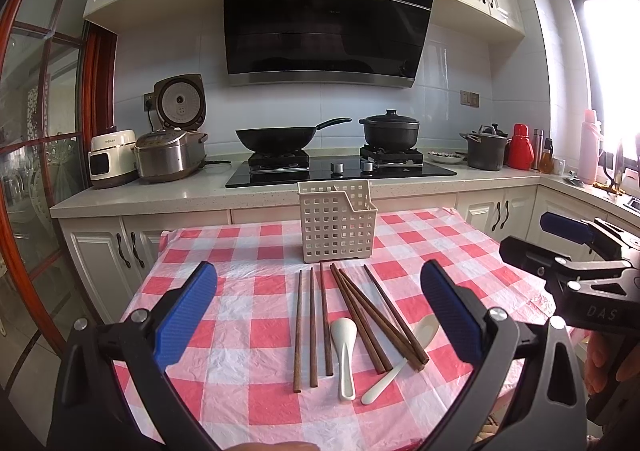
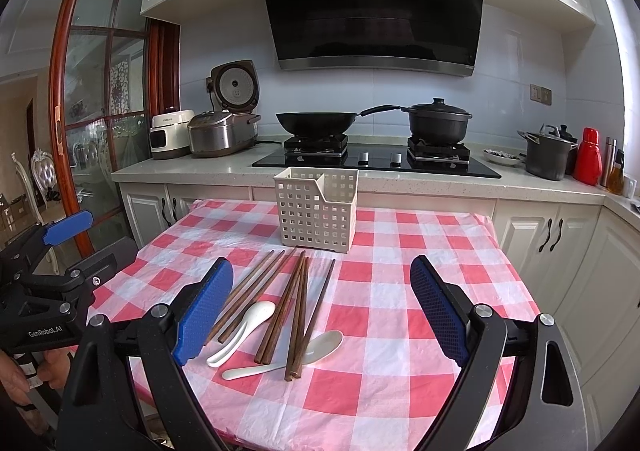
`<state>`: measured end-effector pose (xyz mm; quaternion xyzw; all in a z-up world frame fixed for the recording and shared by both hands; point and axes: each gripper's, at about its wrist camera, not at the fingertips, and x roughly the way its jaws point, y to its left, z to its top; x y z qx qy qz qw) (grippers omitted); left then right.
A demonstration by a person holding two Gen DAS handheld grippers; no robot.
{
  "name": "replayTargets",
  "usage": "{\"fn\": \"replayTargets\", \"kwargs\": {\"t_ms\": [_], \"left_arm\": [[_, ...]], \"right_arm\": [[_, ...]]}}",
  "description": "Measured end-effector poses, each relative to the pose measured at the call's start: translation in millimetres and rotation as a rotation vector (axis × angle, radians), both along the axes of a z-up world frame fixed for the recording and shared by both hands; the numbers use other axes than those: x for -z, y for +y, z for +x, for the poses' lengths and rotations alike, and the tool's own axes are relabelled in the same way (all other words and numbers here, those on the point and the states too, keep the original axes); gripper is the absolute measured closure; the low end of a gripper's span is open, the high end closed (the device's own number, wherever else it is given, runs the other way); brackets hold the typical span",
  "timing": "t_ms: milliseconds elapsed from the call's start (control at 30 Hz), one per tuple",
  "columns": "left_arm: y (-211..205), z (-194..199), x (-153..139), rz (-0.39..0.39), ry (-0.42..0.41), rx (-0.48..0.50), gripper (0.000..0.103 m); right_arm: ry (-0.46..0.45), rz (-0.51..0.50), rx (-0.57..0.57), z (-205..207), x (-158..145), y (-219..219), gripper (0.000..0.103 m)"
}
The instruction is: Organize utensils
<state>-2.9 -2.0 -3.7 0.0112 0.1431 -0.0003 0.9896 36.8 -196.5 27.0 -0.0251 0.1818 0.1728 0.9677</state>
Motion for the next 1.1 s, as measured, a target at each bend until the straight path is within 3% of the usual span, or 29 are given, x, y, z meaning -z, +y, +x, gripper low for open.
{"fn": "replayTargets", "kwargs": {"t_ms": [1100], "left_arm": [[-1.1, 0.9, -3.5, 0.001, -0.009, 0.005, 0.005]], "right_arm": [[-0.001, 0.010, -0.001, -0.4, -1.0, 1.1, 0.018]]}}
